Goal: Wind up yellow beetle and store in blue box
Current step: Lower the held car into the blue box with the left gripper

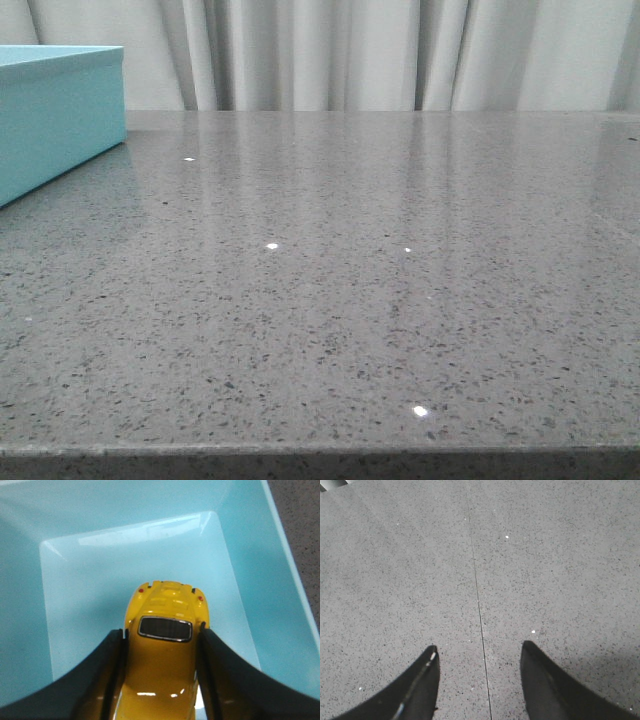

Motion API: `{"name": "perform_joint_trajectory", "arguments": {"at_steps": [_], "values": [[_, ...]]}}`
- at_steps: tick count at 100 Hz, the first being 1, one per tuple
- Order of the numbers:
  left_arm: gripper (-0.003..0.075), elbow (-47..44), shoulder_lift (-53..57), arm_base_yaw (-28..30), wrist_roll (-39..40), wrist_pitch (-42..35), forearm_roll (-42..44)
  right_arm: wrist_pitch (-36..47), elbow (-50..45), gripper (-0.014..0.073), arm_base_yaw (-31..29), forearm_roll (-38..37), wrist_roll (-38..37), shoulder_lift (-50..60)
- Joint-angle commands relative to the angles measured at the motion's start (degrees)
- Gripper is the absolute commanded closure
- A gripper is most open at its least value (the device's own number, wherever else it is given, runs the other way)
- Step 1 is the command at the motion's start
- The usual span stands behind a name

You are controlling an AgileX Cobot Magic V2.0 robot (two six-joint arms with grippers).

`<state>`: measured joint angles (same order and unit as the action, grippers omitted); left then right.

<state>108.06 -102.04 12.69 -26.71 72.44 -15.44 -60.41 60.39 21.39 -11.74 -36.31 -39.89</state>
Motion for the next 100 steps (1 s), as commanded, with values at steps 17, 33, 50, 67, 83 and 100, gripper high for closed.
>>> {"name": "perform_joint_trajectory", "arguments": {"at_steps": [17, 33, 50, 67, 83, 100], "values": [[0.0543, 1.64, -2.26, 0.12, 0.43, 0.62, -1.81, 4.76, 1.33, 0.0212, 0.05, -1.1, 0.64, 0.02], [0.0542, 1.53, -4.65, 0.12, 0.43, 0.62, -1.91, 5.25, 1.33, 0.0212, 0.05, -1.12, 0.64, 0.02], [0.0543, 1.53, -6.57, 0.12, 0.43, 0.62, -1.91, 6.6, 1.33, 0.0212, 0.05, -1.12, 0.64, 0.02], [0.0542, 1.53, -6.92, 0.12, 0.43, 0.62, -1.91, 7.6, 1.33, 0.0212, 0.05, -1.12, 0.64, 0.02], [0.0539, 1.53, -7.36, 0.12, 0.43, 0.62, -2.04, 7.69, 1.33, 0.0212, 0.05, -1.12, 0.64, 0.02], [0.05, 1.53, -7.36, 0.12, 0.43, 0.62, -2.55, 7.56, 1.33, 0.0212, 0.05, -1.09, 0.64, 0.02]]}}
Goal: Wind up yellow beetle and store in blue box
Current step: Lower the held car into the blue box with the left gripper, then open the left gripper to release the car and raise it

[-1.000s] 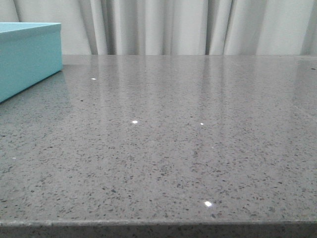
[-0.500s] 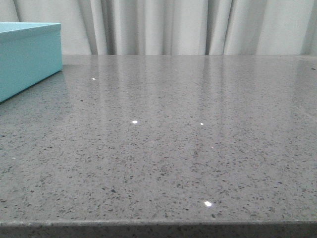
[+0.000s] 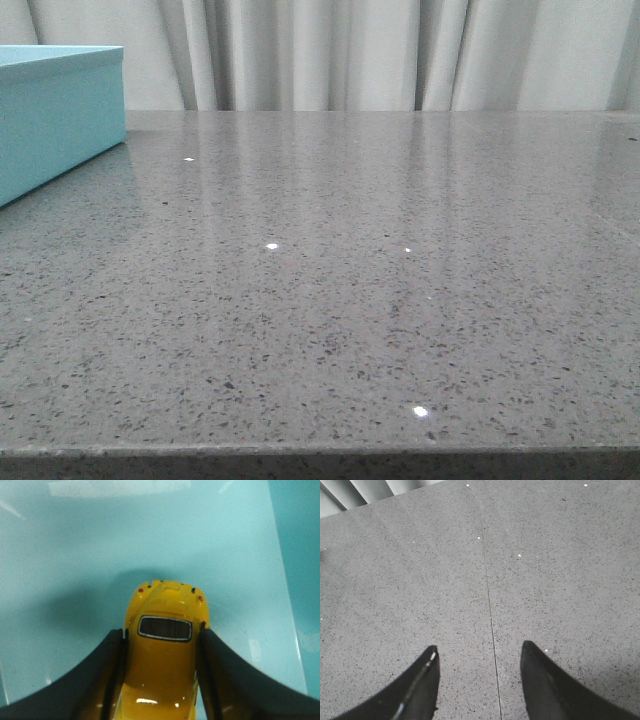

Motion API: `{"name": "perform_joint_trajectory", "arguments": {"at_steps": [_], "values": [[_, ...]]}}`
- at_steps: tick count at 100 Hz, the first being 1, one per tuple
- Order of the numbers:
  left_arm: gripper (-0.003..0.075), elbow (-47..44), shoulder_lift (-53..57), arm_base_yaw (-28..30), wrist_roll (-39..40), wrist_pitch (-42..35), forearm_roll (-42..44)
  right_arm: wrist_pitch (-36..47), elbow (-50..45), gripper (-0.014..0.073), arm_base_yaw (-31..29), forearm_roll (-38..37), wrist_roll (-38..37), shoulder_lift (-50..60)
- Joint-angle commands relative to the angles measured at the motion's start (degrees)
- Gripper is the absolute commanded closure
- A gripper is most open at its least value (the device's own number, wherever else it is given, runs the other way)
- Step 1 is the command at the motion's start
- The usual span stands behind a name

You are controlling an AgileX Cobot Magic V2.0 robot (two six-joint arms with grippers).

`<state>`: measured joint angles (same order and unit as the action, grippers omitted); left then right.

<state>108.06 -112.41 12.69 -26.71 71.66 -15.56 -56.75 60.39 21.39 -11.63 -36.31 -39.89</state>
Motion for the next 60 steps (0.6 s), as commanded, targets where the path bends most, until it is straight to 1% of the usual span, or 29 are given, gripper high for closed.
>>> {"name": "perform_joint_trajectory", "arguments": {"at_steps": [1, 14, 19, 31, 60], "values": [[0.0497, 1.53, 3.02, 0.12, 0.43, 1.39, -2.56, 3.87, 1.33, 0.0212, 0.05, -1.21, 0.64, 0.02], [0.0423, 1.53, 3.02, 0.12, 0.43, 1.39, -2.73, 3.88, 1.33, 0.0212, 0.05, -1.02, 0.64, 0.02], [0.0409, 1.53, 3.02, 0.12, 0.43, 1.39, -2.73, 3.88, 1.33, 0.0212, 0.05, -0.98, 0.64, 0.02], [0.0403, 1.53, 3.02, 0.12, 0.43, 1.39, -2.83, 3.86, 1.33, 0.0212, 0.05, -0.78, 0.64, 0.02], [0.0405, 1.53, 3.02, 0.12, 0.43, 1.39, -6.1, 3.65, 1.33, 0.0212, 0.05, -0.78, 0.64, 0.02]]}}
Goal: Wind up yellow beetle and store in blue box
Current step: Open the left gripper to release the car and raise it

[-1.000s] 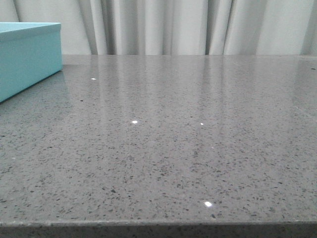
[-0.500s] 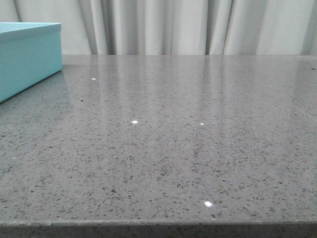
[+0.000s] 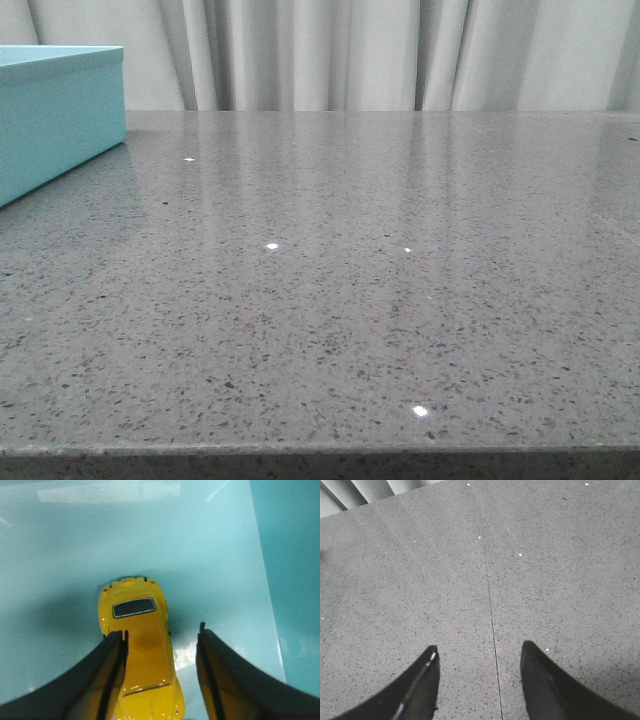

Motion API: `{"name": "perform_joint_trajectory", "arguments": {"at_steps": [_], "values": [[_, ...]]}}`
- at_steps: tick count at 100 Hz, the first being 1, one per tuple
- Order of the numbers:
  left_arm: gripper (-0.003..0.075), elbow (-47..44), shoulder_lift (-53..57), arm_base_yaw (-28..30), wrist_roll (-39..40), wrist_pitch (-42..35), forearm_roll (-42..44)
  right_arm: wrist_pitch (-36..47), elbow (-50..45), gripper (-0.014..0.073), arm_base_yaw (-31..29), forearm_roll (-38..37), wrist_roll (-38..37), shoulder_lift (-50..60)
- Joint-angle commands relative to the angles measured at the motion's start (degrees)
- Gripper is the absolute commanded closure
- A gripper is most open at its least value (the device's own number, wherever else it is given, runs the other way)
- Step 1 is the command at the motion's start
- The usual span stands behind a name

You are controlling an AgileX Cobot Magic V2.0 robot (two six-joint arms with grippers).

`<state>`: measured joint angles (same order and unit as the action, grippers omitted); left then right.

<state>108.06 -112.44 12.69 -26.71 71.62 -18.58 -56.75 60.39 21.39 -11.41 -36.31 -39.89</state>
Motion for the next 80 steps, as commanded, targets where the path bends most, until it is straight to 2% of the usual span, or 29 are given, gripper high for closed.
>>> {"name": "perform_joint_trajectory", "arguments": {"at_steps": [1, 18, 26, 33, 48, 50, 57, 75, 80], "values": [[0.0405, 1.53, 3.04, 0.12, 0.43, 1.43, -3.39, 3.65, 1.33, 0.0212, 0.05, -1.0, 0.64, 0.02], [0.0412, 1.53, 3.78, 0.14, -0.04, 1.43, -8.78, 3.99, 1.33, 0.0212, 0.05, -1.59, 0.64, 0.27], [0.0456, 1.53, 4.77, 0.14, -0.04, 1.43, -9.8, 3.89, 1.33, 0.0212, 0.05, -3.34, 0.64, 0.9], [0.0526, 1.53, 6.14, 0.14, -0.08, 1.43, -9.92, 3.83, 1.21, 0.0212, 0.05, -5.51, 0.64, 1.67], [0.0737, 1.53, 9.27, 0.14, -0.17, 1.43, -10.01, 3.88, 0.08, 0.0215, 0.05, -8.22, 0.64, 3.77], [0.0739, 1.53, 9.86, 0.14, -0.31, 1.43, -10.01, 3.88, -0.2, 0.0222, 0.05, -8.47, 0.64, 4.09], [0.0741, 1.53, 11.56, 0.14, -0.68, 1.43, -10.01, 3.95, -1.2, 0.0286, 0.05, -9.24, 0.64, 5.34], [0.0741, 1.53, 16.69, 0.14, -1.01, 1.43, -10.01, 5.23, -4.79, 0.0573, 0.05, -11.71, 0.64, 9.06], [0.0741, 1.53, 17.78, 0.14, -1.09, 1.43, -10.01, 5.82, -5.71, 0.0619, 0.05, -12.47, 0.64, 9.99]]}}
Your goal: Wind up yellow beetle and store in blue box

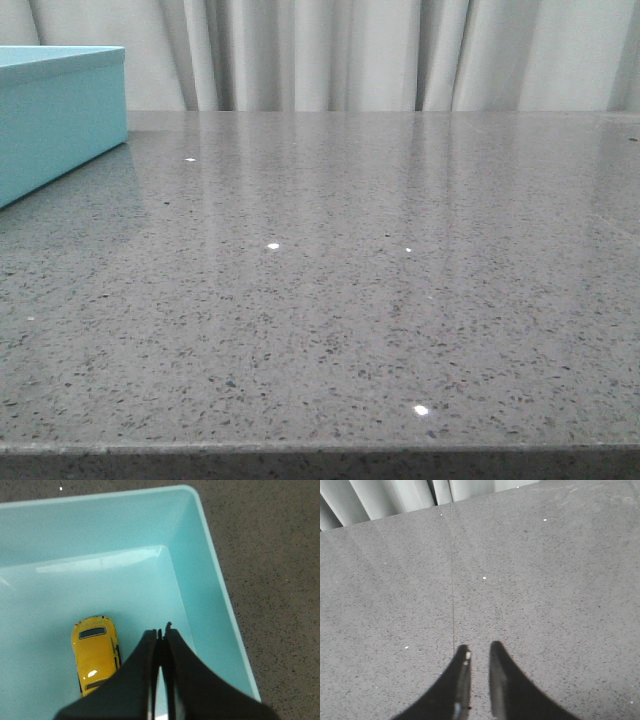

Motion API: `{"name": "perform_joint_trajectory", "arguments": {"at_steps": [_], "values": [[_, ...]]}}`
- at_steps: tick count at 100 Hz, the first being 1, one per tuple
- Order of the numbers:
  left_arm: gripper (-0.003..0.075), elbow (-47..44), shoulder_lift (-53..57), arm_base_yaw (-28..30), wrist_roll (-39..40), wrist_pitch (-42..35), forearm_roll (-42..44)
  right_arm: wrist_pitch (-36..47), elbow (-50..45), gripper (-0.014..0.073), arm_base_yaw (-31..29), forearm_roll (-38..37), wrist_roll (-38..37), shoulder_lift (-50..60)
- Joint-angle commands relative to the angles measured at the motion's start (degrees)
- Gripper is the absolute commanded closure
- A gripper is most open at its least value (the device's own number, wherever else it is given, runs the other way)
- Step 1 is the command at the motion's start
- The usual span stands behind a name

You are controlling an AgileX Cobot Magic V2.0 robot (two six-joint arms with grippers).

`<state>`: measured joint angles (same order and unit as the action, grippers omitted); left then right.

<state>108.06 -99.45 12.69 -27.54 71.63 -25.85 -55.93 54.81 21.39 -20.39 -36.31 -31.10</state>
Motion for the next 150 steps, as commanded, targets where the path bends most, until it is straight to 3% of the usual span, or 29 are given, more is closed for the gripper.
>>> {"name": "perform_joint_trajectory", "arguments": {"at_steps": [1, 7, 42, 81, 103, 132, 150], "values": [[0.0741, 1.53, 5.15, 0.14, -0.26, 1.42, -2.73, 5.08, -0.44, 0.0625, 0.05, -3.59, 0.64, 1.34], [0.0741, 1.53, 6.53, 0.14, -0.26, 1.42, -2.73, 5.85, -1.62, 0.0665, 0.05, -4.49, 0.64, 2.68], [0.0741, -3.5, 16.52, 0.14, -0.3, -0.49, -2.87, 12.08, -9.28, 0.066, 0.05, -8.76, 0.64, 11.29], [0.0741, -29.56, 36.44, 0.14, -0.88, -15.14, -3.13, 16.77, -11.18, 0.066, 0.05, -9.78, 0.64, 14.76], [0.0741, -42.53, 49.16, 0.14, -2.54, -19.69, -3.22, 18.63, -14.21, 0.066, 0.05, -10.72, 0.64, 14.95], [0.0741, -55.57, 63.71, 0.14, -5.44, -25.65, -4.69, 25.75, -21.46, 0.066, 0.05, -10.72, 0.64, 21.3], [0.0741, -63.38, 71.23, 0.14, -5.44, -29.25, -4.81, 25.77, -24.47, 0.066, 0.05, -10.78, 0.64, 26.27]]}}
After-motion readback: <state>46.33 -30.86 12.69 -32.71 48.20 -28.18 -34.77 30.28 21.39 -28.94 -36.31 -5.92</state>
